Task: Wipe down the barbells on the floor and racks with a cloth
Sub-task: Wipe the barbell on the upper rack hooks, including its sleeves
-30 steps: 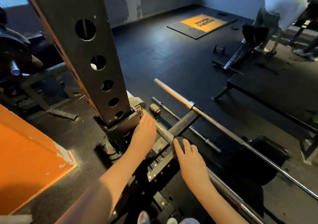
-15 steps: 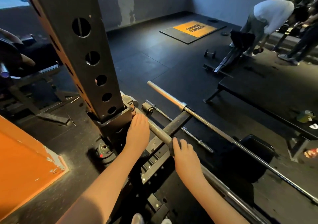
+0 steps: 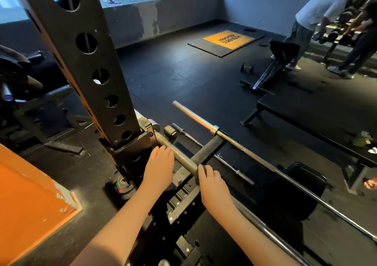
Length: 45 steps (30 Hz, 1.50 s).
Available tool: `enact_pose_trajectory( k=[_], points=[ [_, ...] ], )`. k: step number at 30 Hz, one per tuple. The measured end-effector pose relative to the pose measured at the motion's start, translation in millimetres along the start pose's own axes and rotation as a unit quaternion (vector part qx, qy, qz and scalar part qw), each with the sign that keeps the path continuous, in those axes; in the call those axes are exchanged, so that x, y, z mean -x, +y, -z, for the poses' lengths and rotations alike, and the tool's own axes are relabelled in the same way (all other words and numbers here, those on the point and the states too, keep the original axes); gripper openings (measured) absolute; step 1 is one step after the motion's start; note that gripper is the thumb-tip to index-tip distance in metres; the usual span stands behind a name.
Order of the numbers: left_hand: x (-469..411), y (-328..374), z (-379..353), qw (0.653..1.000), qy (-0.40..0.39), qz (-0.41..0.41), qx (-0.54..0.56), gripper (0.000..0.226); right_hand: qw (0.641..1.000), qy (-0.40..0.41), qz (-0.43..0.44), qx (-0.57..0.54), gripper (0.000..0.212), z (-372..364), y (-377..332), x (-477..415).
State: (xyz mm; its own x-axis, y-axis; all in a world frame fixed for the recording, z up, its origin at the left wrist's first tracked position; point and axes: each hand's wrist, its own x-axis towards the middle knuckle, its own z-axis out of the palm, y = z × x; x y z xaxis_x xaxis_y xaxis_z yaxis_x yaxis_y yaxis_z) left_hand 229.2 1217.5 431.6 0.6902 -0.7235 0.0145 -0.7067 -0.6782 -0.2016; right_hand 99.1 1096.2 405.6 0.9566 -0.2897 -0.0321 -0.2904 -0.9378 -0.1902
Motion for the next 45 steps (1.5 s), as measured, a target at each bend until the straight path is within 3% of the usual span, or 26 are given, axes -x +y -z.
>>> enact_pose_trajectory(
  k=[5,9,12,17,20,26,32,36,40,45],
  points=[
    [19.7,-7.2,14.4,0.995,0.039,-0.022,-0.088,0.059,0.999,-0.001,0.027,-0.025,0.062,-0.1,-29.6,-54.6],
    [22.2,-20.9,22.5,0.985,0.074,-0.046,-0.151,0.062,0.999,-0.006,0.020,-0.047,0.069,0.4,-25.5,-49.5],
    [15.7,-38.2,30.1,0.971,0.090,-0.070,-0.210,0.059,0.998,-0.009,0.036,-0.043,0.074,-0.5,-11.5,-28.0],
    [-1.0,-77.0,49.6,0.939,0.113,-0.140,-0.294,0.048,0.999,-0.015,0.024,-0.039,0.062,0.7,-33.2,-68.0],
    [-3.7,-84.0,51.2,0.931,0.106,-0.189,-0.293,0.042,0.998,-0.019,0.041,-0.032,0.055,1.0,-37.7,-79.2],
    [-4.6,-83.6,47.3,0.935,0.105,-0.184,-0.284,0.044,0.999,0.024,0.032,0.022,0.068,-13.7,-31.5,-65.8],
    [-2.8,-81.3,52.4,0.933,0.100,-0.187,-0.292,0.043,1.000,-0.004,0.010,-0.030,0.032,-10.2,-72.7,-137.8],
    [-0.7,-81.8,51.3,0.931,0.103,-0.176,-0.301,0.046,0.998,-0.010,-0.014,-0.054,0.039,-4.6,-59.8,-111.0],
    [-0.9,-83.7,50.3,0.936,0.089,-0.169,-0.296,0.052,0.999,0.001,-0.036,-0.010,0.051,-7.8,-27.8,-56.3],
    [-1.3,-83.3,52.9,0.935,0.081,-0.168,-0.301,0.052,0.999,-0.029,-0.040,-0.004,0.039,-3.8,-48.9,-87.1]
  ],
)
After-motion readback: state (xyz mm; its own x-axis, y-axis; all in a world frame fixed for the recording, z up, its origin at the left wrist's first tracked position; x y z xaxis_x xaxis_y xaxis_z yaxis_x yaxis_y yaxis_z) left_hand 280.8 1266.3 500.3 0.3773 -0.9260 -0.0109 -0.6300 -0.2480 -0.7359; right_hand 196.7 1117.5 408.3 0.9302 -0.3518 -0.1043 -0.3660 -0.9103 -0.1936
